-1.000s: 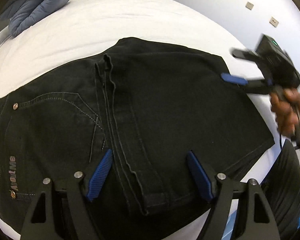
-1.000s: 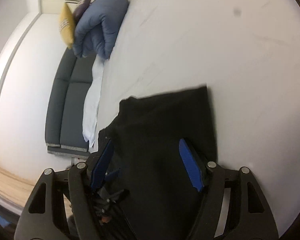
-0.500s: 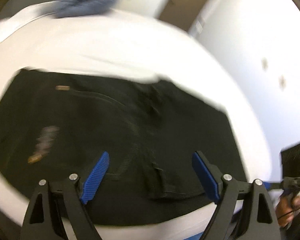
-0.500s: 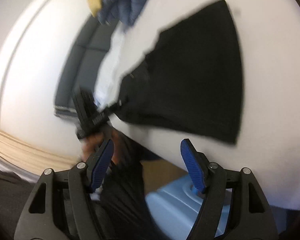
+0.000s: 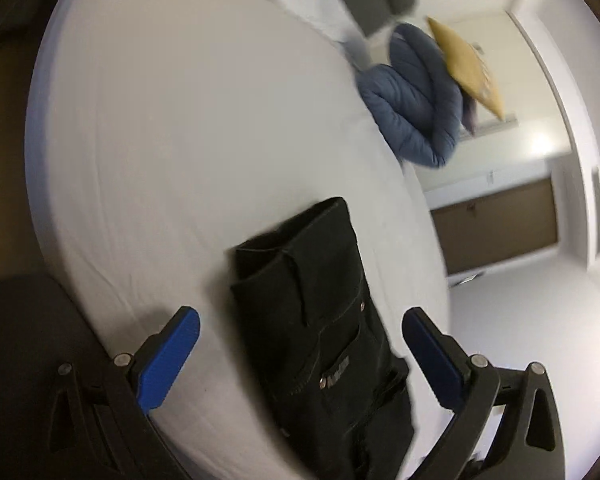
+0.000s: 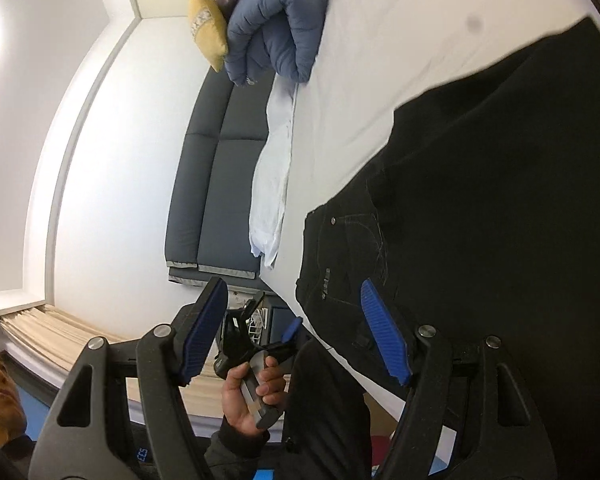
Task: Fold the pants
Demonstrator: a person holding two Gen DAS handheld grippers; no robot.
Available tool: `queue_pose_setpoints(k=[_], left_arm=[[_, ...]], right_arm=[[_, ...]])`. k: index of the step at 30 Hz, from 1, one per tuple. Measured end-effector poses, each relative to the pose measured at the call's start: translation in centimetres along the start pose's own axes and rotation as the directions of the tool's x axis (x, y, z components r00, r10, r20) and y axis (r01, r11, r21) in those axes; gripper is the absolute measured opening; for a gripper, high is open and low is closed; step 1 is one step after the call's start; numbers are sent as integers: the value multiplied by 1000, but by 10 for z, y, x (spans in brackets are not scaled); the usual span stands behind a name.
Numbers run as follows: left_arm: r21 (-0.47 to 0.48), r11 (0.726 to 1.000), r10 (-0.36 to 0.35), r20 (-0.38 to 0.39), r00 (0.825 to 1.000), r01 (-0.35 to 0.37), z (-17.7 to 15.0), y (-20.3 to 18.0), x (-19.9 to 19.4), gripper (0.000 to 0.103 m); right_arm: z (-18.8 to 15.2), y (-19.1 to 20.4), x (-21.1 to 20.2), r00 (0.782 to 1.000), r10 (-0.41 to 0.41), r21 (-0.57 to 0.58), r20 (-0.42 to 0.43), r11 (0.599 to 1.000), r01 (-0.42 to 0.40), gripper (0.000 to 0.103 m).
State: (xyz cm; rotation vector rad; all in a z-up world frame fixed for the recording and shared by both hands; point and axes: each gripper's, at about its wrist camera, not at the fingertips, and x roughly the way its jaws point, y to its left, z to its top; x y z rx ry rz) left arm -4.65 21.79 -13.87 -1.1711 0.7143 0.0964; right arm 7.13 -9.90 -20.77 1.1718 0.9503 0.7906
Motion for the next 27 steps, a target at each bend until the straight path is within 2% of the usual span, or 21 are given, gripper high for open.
queue_pose_setpoints(k=[5,11,12,14,15,17,19,21,27], left_arm=[[-31,999,-32,-52,998,31,3,8,23,103],[-89,992,-91,-49,995,86,5,15,38,100],[-90,992,-95,-56,994,90,6,15,41,96],[-99,991,-99,-81,992,91,7,17,45,74],[-111,990,-100,-93,991,90,8,18,48,69],[-142,985,-112,-110,988,96,9,23,51,42],[-201,972,-144,-120,982,118,10,31,58,25],[-221,968,-151,-118,982,122,12,35,61,22],[-182,975,-150,-92,984,132,11,27,55,17]], right_arm=[[-2,-15,10,1000,-4,42,-6,999,4,69],[-3,-16,-5,1000,3,42,5,999,-3,69],[-2,-16,-5,1000,-3,41,1,999,3,69],[1,-15,0,1000,-14,42,-11,999,15,69],[2,-14,6,1000,-19,38,-24,999,19,69],[3,-11,11,999,-22,28,-49,999,24,69],[6,-7,24,997,-27,13,-78,1000,28,69],[11,-2,39,994,-35,1,-102,999,35,69],[18,-8,85,980,-92,19,-176,995,97,69]])
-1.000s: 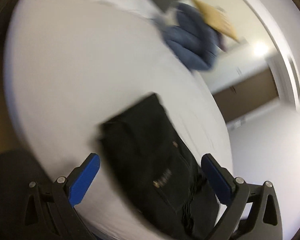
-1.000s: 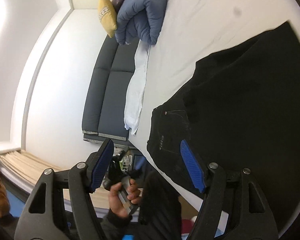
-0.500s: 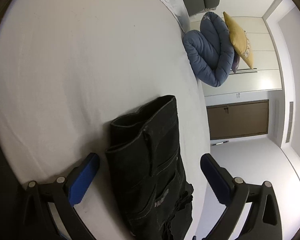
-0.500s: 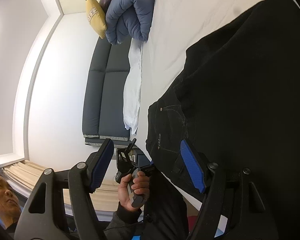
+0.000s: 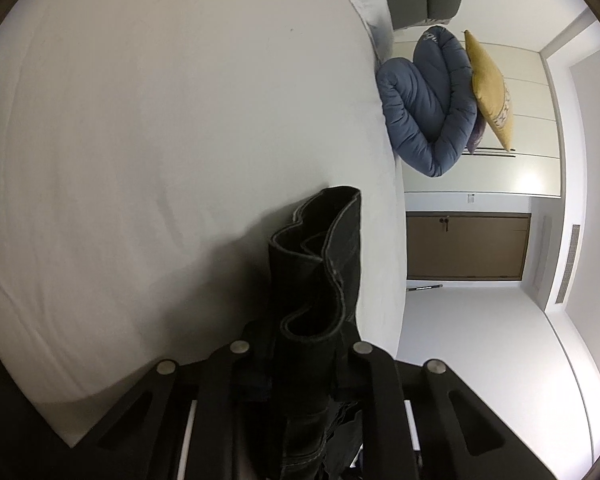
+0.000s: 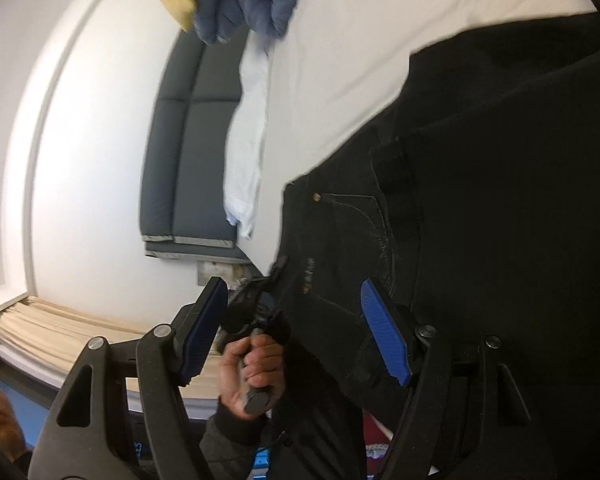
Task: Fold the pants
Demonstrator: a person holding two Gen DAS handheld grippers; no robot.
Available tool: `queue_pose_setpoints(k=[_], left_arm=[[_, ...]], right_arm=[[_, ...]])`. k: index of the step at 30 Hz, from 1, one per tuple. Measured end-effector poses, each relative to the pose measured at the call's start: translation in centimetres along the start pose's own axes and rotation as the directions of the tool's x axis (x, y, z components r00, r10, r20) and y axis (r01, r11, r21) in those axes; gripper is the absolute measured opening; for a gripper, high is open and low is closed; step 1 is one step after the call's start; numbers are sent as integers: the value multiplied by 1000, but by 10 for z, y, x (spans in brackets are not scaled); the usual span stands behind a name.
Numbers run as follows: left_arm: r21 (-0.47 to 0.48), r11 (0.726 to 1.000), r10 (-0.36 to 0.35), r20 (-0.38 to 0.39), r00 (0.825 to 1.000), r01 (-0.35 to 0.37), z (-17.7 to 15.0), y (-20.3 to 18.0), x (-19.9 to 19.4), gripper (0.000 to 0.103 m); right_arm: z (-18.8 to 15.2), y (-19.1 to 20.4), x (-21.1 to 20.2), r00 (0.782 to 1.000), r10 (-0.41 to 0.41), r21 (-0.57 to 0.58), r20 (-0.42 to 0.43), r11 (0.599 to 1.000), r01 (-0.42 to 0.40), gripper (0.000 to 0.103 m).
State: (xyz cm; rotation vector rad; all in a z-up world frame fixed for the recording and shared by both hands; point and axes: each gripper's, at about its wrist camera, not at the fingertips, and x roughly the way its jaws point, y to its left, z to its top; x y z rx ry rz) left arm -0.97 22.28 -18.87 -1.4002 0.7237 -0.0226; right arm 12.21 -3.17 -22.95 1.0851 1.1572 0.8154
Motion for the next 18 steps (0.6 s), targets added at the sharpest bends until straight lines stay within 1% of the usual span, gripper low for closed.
queue_pose_setpoints(k=[1,2,3,4,9,11,12,13,14,15,16,17,18], left_arm=[[10,1000,1,3,1000,-1,0,-3,-1,17],[23,1000,5,6,1000,-5,-1,-6,-1,16],[39,999,9,9,1000,-9,-2,-10,-2,16],[63,998,11,14,1000,-11,-3,-14,-3,16],[177,984,17,33,999,-23,-11,-42,-4,16],[248,968,18,35,999,-26,-18,-61,-3,16],[286,958,16,31,999,-24,-22,-72,-3,16],[333,943,13,28,1000,-22,-28,-85,-3,16],[376,926,13,24,1000,-21,-34,-97,-3,16],[434,901,14,20,1000,-22,-44,-111,-3,16],[501,865,17,14,1000,-21,-56,-127,-3,16],[569,822,19,3,1000,-18,-72,-143,-1,16],[618,786,22,-9,1000,-12,-85,-155,1,16]], right_arm=[[2,-2,7,1000,-12,5,-8,1000,12,69],[4,-4,14,998,-67,9,-15,998,68,69],[6,-8,21,988,-150,19,-25,988,150,69],[7,-15,28,976,-213,32,-36,976,214,69],[3,-12,34,971,-238,-18,18,971,238,68],[-1,-8,37,967,-254,-64,36,965,256,68],[-2,-7,37,967,-252,-67,35,965,254,68],[-1,-5,35,969,-244,-48,32,968,246,68],[0,-4,28,971,-237,-2,34,971,237,69],[2,-2,17,976,-209,46,56,977,207,69],[4,1,5,980,-178,53,90,983,174,69],[6,6,-7,979,-164,46,123,986,160,69],[8,10,-20,975,-162,37,153,987,158,69]])
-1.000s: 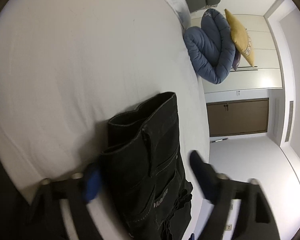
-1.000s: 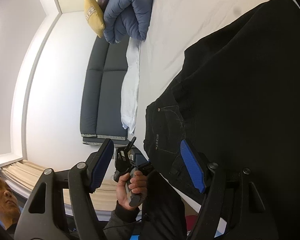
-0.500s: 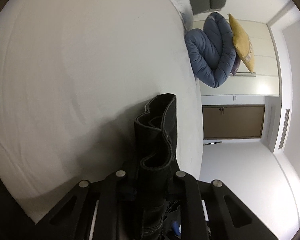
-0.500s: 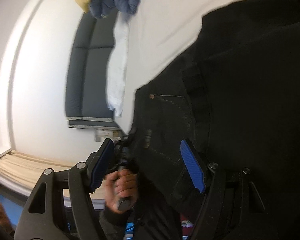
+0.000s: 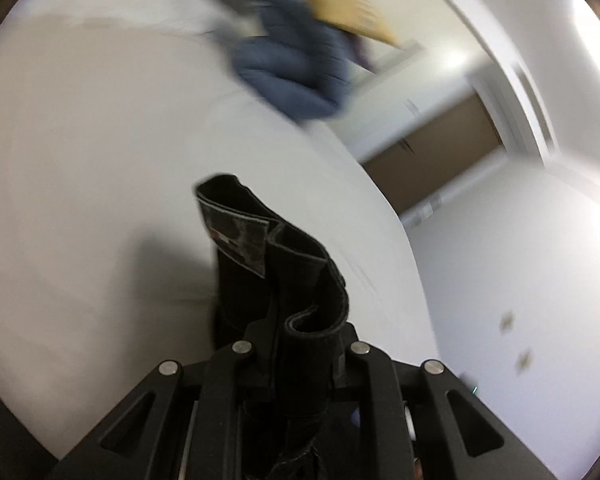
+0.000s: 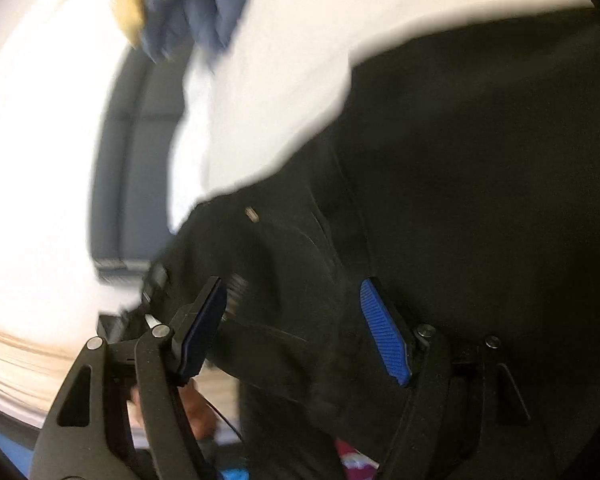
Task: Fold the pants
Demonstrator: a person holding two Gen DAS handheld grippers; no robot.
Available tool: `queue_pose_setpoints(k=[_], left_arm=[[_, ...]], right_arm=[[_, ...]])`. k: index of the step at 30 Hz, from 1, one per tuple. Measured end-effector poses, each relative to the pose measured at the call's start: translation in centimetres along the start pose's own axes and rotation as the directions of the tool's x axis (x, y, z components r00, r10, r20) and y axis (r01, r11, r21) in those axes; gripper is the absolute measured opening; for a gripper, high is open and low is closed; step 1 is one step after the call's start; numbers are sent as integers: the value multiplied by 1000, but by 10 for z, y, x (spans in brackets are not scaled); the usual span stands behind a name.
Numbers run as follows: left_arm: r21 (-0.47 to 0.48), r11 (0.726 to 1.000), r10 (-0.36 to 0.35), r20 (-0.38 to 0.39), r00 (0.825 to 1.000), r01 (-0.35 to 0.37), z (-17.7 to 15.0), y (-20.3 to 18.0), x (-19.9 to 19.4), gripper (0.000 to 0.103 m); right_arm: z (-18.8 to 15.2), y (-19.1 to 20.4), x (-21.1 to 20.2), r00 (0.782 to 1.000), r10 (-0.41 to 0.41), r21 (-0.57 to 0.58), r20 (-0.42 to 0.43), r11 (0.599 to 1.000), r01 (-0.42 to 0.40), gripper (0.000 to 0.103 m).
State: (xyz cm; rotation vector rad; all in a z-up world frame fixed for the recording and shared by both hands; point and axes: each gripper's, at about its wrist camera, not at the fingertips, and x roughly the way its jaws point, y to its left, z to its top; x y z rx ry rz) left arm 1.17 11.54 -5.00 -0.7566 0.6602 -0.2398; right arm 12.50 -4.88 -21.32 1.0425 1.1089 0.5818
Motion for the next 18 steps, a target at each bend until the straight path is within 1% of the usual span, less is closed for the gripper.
queue_pose_setpoints(k=[1,2,3,4,6,8,11,13,14,15,16,17,18], left_arm=[[76,997,-7,-17,1000,9,-7,-24,4,16],[134,991,-16,-33,999,21,-14,-42,8,16],[193,981,-26,-56,998,37,-24,-62,13,16],[259,964,-34,-89,995,56,-37,-84,21,16],[376,923,-29,-158,987,87,-68,-118,39,15],[488,864,-6,-230,973,121,-109,-143,58,16],[550,819,26,-324,946,166,-155,-155,76,16],[596,784,62,-348,935,170,-174,-159,81,16],[622,765,81,-350,933,167,-181,-161,82,16],[655,739,106,-347,932,159,-189,-163,83,16],[687,709,123,-342,932,159,-196,-166,84,16],[710,687,133,-334,933,157,-200,-169,83,16],[737,659,150,-324,934,150,-205,-172,83,16]], right_arm=[[5,2,-17,999,12,-3,29,1000,-12,69],[8,3,-28,999,36,0,40,999,-36,69],[10,2,-38,997,58,6,46,998,-58,69],[12,2,-49,997,63,10,52,998,-64,71],[13,2,-66,996,60,-5,59,998,-59,73],[12,-3,-80,996,63,-21,60,998,-62,73],[10,-18,-99,992,94,3,90,996,-94,75],[11,-32,-112,992,82,21,94,996,-84,76],[13,-39,-118,995,51,28,80,998,-53,77],[14,-44,-119,998,13,30,67,999,-15,77],[7,-45,-114,998,-25,25,54,999,24,77],[5,-48,-113,998,-37,18,52,999,36,77],[4,-49,-114,998,-36,9,55,999,36,77]])
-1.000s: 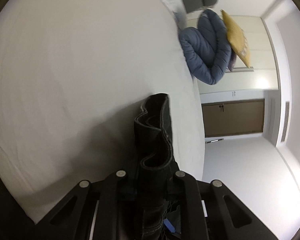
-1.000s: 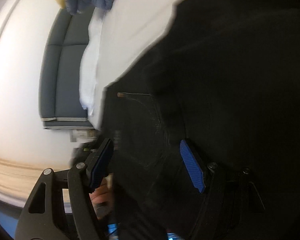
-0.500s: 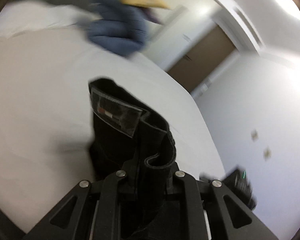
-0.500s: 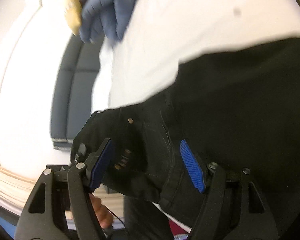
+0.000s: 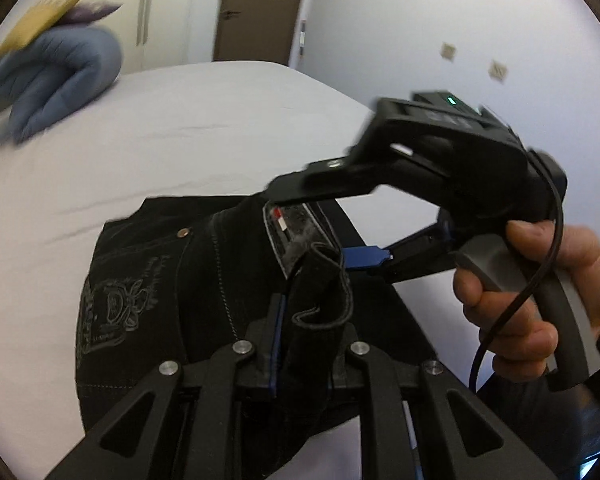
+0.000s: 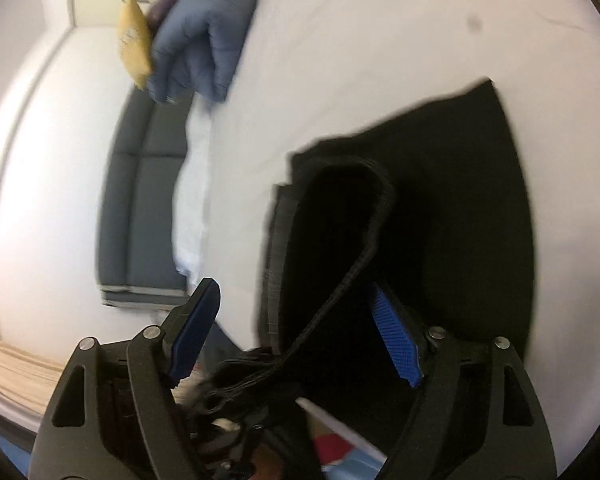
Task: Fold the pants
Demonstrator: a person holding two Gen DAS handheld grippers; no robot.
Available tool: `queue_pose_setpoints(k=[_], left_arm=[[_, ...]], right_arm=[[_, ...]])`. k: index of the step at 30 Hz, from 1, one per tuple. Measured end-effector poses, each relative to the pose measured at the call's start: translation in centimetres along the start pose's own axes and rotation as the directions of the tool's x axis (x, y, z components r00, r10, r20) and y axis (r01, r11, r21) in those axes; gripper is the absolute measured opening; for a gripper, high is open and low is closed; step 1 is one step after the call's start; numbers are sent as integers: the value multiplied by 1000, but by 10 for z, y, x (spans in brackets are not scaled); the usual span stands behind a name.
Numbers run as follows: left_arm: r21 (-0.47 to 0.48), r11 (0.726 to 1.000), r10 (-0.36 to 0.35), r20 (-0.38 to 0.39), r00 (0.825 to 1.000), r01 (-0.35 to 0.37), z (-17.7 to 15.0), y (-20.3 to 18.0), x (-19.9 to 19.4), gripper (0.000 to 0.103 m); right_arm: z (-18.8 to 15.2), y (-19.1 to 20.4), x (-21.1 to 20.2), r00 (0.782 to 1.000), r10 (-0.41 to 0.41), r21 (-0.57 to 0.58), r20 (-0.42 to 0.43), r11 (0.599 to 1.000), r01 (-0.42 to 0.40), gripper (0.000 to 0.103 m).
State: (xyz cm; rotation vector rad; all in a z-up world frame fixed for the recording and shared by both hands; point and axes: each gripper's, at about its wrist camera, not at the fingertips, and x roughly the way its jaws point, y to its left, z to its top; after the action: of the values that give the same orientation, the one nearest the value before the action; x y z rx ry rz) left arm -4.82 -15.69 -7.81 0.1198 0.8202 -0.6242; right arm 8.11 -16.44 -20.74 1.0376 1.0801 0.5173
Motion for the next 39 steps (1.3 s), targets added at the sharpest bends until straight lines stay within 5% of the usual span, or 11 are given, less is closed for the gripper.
queue_pose_setpoints(k=[3,5,9,18,27,30,32,35,39], left_arm=[[87,995,44,-4,999,-43,-3,-15,2,16],[128,990,55,-10,998,-54,-7,-24,4,16],[149,988,48,-25,999,-44,-4,-32,12,16],[230,973,26,-51,998,-14,4,-67,35,17],[215,976,8,-107,994,15,-3,-73,65,19],[162,987,9,-117,993,10,-7,-65,71,34],[120,990,-58,-128,990,74,-5,-60,65,57],[43,990,-133,-62,989,136,3,-41,31,73],[1,993,-117,5,993,117,10,-10,-14,78]], right_arm=[[1,-1,-2,998,-64,-38,27,997,65,67],[3,-4,2,995,-98,-47,13,994,99,29],[3,0,-6,981,-190,-135,39,972,194,15],[2,-24,-50,977,-187,-137,100,970,199,14],[1,-66,-52,974,-202,-120,105,969,214,14],[6,-82,-50,984,-168,-90,64,981,173,14],[6,-91,-53,992,-115,-49,55,992,118,16],[2,-89,-65,990,-114,-48,84,992,118,21],[-8,-89,-104,972,-140,-12,191,989,145,24]])
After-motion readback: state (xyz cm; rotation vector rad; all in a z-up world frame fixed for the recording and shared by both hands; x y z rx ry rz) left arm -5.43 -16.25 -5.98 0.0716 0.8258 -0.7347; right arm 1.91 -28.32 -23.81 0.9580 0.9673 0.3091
